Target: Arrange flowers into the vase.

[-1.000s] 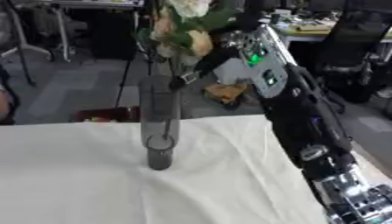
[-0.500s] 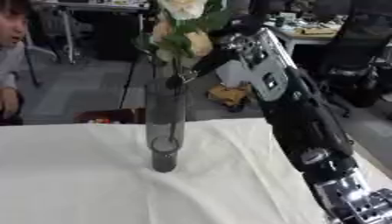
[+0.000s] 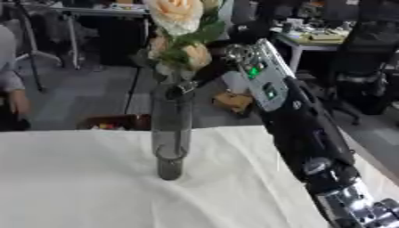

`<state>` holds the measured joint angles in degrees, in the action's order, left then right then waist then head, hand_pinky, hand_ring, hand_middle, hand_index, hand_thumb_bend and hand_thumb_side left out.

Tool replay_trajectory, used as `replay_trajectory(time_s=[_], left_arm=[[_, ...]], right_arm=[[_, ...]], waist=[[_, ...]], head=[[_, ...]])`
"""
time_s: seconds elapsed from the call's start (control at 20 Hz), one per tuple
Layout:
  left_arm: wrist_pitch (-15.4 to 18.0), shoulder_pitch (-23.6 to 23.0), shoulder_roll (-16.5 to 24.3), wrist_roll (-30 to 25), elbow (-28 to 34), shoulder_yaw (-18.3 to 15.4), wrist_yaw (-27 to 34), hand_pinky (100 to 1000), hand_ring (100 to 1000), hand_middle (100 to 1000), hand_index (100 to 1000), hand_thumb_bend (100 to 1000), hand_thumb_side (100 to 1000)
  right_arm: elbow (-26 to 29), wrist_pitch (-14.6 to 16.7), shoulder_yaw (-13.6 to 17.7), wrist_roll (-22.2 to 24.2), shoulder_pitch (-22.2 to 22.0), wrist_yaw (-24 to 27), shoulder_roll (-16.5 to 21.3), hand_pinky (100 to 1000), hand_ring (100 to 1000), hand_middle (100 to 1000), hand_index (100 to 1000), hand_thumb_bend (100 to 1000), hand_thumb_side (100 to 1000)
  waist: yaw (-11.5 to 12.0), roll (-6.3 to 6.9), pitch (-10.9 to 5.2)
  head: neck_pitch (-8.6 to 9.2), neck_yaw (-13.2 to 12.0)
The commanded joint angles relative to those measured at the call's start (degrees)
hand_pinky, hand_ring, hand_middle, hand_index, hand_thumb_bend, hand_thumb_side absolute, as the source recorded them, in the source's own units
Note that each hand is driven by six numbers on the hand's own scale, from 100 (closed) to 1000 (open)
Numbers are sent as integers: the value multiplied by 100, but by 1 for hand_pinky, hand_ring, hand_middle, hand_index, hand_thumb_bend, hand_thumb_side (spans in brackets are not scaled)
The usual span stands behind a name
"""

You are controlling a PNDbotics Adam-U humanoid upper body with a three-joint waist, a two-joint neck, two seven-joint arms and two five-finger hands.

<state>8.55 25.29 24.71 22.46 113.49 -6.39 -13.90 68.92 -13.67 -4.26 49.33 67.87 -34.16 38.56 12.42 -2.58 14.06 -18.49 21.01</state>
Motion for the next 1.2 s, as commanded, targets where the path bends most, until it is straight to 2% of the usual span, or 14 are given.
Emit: replay_trajectory(time_s=[0.05,0.65,1.0,1.1,1.15,1.2], left_arm=[[3,66,131,-2,110,-40,-14,804,921,943,989,100,1000],[-9,44,139,28,110,-50,-12,803,920,943,989,100,1000],[-14,21,142,37,110,-53,-18,804,920,943,989,100,1000],[-17,12,148,40,110,-55,-19,803,920,942,989,100,1000],[-20,6,149,43,110,-57,-19,803,919,942,989,100,1000],[-24,-3,145,48,110,-58,-18,802,919,942,989,100,1000]], right_arm=[[29,-8,39,0,162,46,103,940,997,1000,1000,1000,578],[46,17,57,-43,144,84,83,938,993,1000,1000,1000,586],[123,41,83,-226,142,152,63,935,985,1000,1000,1000,608],[170,51,86,-334,119,171,71,930,977,992,1000,980,633],[203,50,90,-413,106,170,77,912,955,922,987,902,706],[253,33,105,-559,93,153,82,900,941,893,969,876,741]], waist=[[5,22,-144],[6,36,-147],[6,67,-146],[5,85,-144],[4,93,-142],[2,103,-137]], head=[[7,47],[-99,33],[-177,-21],[-197,-59],[-205,-84],[-217,-135]])
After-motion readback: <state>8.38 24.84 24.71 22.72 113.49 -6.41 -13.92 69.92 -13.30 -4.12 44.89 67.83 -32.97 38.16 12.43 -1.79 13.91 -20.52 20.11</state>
